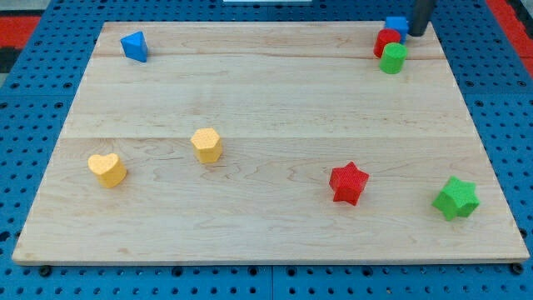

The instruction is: Move your arm towards the blue triangle

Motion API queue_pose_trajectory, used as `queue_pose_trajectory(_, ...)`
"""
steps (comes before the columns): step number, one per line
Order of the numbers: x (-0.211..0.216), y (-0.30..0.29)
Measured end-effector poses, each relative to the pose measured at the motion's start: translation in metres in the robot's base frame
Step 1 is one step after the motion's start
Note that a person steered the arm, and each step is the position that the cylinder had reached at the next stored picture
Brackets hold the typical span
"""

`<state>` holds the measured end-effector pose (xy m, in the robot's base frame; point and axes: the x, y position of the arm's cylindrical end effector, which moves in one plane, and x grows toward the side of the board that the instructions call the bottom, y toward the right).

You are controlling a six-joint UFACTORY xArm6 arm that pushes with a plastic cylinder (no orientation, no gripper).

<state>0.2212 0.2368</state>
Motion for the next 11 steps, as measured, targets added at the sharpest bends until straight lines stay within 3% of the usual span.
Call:
queue_pose_trajectory(2, -0.002, 0.018)
queue_pose_trajectory(3, -0.030, 0.027)
queue_pose_trajectory(4, -0.011, 0.079)
queue_pose_trajectory(5, 0.083, 0.096)
queue_pose_trajectory(6, 0.152, 0.008)
queue_pose_trajectory(8, 0.144, -0.178)
queue_pose_trajectory(10, 0.156, -0.322)
queue_pose_trajectory(11, 0.142, -0.403)
